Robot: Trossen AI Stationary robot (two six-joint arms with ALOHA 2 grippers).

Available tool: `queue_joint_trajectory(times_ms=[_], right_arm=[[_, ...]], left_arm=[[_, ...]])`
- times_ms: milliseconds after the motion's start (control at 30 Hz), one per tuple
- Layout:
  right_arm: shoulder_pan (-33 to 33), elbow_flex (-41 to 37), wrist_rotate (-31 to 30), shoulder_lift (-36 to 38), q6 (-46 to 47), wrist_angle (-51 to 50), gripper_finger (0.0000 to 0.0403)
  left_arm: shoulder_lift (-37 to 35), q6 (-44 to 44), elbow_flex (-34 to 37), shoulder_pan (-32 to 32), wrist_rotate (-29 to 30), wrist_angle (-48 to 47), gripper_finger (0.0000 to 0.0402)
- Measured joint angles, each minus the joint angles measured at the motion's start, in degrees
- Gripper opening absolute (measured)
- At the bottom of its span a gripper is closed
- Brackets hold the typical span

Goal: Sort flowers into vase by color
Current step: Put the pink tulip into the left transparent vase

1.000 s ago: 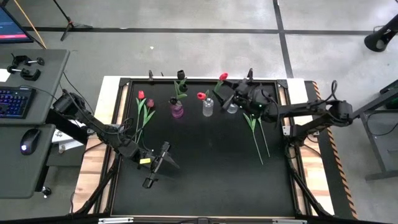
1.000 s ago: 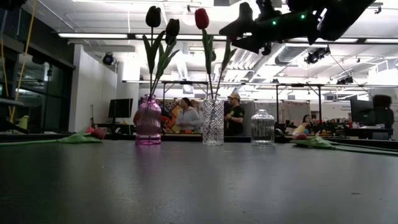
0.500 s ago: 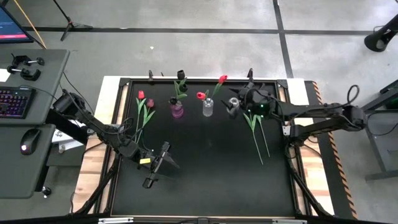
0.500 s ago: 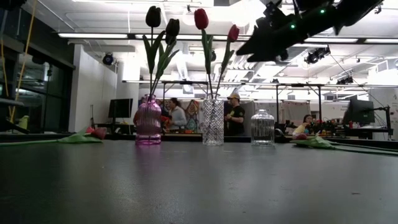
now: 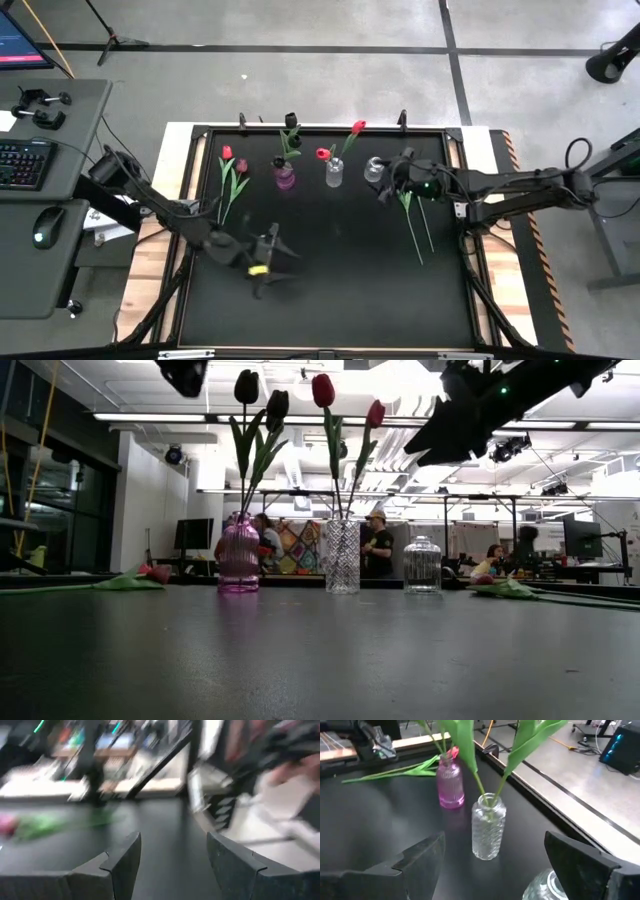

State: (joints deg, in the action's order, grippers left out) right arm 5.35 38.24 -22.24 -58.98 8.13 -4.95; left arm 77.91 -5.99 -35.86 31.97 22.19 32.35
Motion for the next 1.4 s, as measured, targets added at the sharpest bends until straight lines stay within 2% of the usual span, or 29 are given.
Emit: queue_joint_trajectory(times_ms=[67, 167, 300, 433, 533, 633, 733, 967, 1033, 1200, 1400], right_arm=[[-1.32, 0.00, -1.65, -0.17, -0.01, -0.84, 0.0330], [-2.64, -0.02, -3.25, -0.35, 0.01, -1.35, 0.0330], [-3.63, -0.02, -4.26, -0.37, 0.01, -1.99, 0.0330], [-3.65, -0.02, -4.28, -0.37, 0.77, -2.86, 0.0330], [-3.64, -0.02, -4.28, -0.39, 1.37, -3.87, 0.0330], [-3.63, -0.02, -4.27, -0.40, 1.58, -4.92, 0.0330], [-3.63, -0.04, -4.26, -0.42, 2.42, -5.62, 0.0330], [-3.63, -0.07, -4.26, -1.20, 2.57, -5.61, 0.0330], [-3.63, -0.07, -4.26, -1.70, 2.57, -5.98, 0.0330], [-3.63, -0.07, -4.26, -4.16, 2.55, -5.99, 0.0330], [-3.63, -0.07, -4.24, -8.76, 2.40, -6.04, 0.0330]], left_arm=[[1.69, -4.79, -5.93, -0.13, 4.80, -12.90, 0.0213], [4.65, -14.38, -15.48, -0.13, 14.52, -37.69, 0.0213], [7.83, -29.32, -24.47, -0.35, 20.25, -66.71, 0.0213], [8.24, -45.55, -27.86, -2.36, 19.87, -88.20, 0.0213], [8.40, -59.15, -27.55, -5.39, 16.28, -105.52, 0.0213], [8.15, -68.45, -25.45, -9.05, 12.93, -116.13, 0.0213], [7.51, -70.34, -23.08, -13.61, 9.25, -118.44, 0.0213], [7.19, -55.07, -18.34, -28.04, 6.45, -108.08, 0.0213], [7.19, -50.22, -17.65, -32.65, 6.37, -105.90, 0.0213], [7.14, -45.62, -17.46, -42.61, 8.08, -105.58, 0.0213], [7.14, -44.36, -17.44, -49.27, 10.11, -105.47, 0.0213]])
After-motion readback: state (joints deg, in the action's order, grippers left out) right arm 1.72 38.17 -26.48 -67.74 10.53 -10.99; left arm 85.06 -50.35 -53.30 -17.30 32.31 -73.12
